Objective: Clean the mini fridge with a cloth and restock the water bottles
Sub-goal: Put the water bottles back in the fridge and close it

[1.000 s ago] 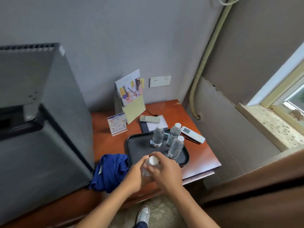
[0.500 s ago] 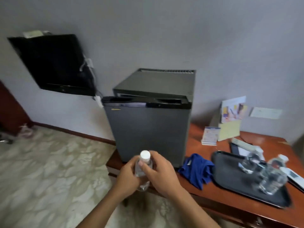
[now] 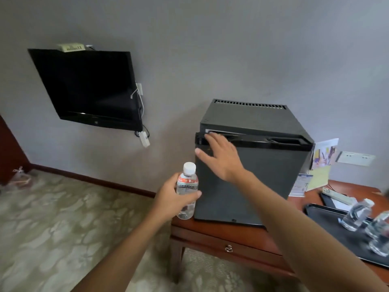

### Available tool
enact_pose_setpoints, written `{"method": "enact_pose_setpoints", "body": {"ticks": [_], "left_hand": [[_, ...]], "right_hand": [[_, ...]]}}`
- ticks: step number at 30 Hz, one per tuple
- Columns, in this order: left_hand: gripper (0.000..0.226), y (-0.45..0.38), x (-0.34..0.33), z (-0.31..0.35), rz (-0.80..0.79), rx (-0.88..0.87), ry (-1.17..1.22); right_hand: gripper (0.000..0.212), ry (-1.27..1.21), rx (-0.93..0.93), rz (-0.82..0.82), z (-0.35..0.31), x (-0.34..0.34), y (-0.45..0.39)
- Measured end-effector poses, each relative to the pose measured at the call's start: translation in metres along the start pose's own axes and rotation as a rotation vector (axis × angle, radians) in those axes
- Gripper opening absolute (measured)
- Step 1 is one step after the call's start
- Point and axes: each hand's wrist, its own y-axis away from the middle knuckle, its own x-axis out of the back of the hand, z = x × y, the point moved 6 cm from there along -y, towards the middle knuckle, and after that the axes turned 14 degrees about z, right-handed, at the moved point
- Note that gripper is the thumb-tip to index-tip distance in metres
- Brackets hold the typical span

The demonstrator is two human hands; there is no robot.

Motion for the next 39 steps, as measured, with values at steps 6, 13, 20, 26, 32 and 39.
{"method": "enact_pose_setpoints", "body": {"ticks": [6, 13, 20, 26, 32, 39], "left_hand": [[0.045, -0.036, 0.052, -0.023, -0.079, -0.034, 0.001], [0.041, -0.047, 0.063, -0.045, -0.213, -0.012, 0.060], [0.044, -0.041, 0.030, -0.038, -0.350, -0.042, 0.104], [0.046, -0.037, 0.004, -0.026, -0.444, -0.061, 0.122], [0.048, -0.047, -0.027, -0.030, -0.501, -0.032, 0.129], [0.052, -0.061, -0.108, -0.057, -0.595, -0.028, 0.076]], "right_hand": [[0.070, 0.353, -0.151, 0.066, 0.002, -0.025, -0.019], [0.061, 0.592, -0.350, 0.178, -0.051, 0.029, 0.046], [0.034, 0.887, -0.356, -0.121, -0.059, 0.084, 0.102], [0.021, 1.028, -0.488, -0.213, -0.044, 0.102, 0.139], [0.026, 0.955, -0.520, 0.050, -0.045, 0.093, 0.157], [0.046, -0.319, -0.862, 0.058, 0.014, -0.055, 0.114]]}}
